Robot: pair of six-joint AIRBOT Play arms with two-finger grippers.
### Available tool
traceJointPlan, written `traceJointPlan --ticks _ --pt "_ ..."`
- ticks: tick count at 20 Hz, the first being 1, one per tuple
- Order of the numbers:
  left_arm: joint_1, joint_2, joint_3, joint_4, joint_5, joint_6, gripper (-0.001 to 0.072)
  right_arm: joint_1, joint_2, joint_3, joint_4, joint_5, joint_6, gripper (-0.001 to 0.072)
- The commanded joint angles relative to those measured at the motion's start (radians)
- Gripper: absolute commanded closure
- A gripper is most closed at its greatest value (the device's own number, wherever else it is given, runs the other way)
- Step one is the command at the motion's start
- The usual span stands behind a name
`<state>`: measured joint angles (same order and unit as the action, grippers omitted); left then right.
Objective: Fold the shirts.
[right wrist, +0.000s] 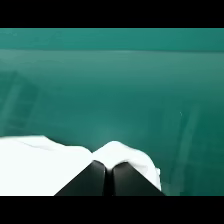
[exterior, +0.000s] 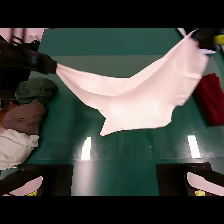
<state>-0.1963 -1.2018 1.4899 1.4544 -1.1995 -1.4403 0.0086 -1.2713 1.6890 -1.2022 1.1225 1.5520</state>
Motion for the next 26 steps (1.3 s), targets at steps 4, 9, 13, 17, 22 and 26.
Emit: traceJointPlan --ticks 4,9,13,17,22,26 --pt "0.001 -0.164 -0.063 0.018 0.008 0.0 0.0679 0.101 -0.287 -0.013 -0.071 -0.253 0.01 0.0692" --pt "0.001 -0.169 -0.063 0.092 0.011 0.0 0.0679 0.051 -0.393 0.191 -0.071 -0.103 0.011 0.0082" --pt "0.001 -0.169 -0.063 0.193 -0.025 0.0 0.0678 -0.002 -0.314 0.151 -0.073 0.244 -0.014 0.0163" --pt "0.001 -0.169 -0.063 0.188 -0.024 -0.001 0.0678 0.011 -0.123 -0.203 -0.072 0.357 -0.021 0.0163" --pt "0.001 -0.169 -0.063 0.18 -0.032 -0.001 0.0678 0.058 0.117 -0.626 -0.072 0.244 0.141 0.0162" --pt "0.001 -0.169 -0.063 0.156 -0.035 -0.001 0.0678 0.058 0.183 -0.792 -0.069 0.228 0.232 0.0163"
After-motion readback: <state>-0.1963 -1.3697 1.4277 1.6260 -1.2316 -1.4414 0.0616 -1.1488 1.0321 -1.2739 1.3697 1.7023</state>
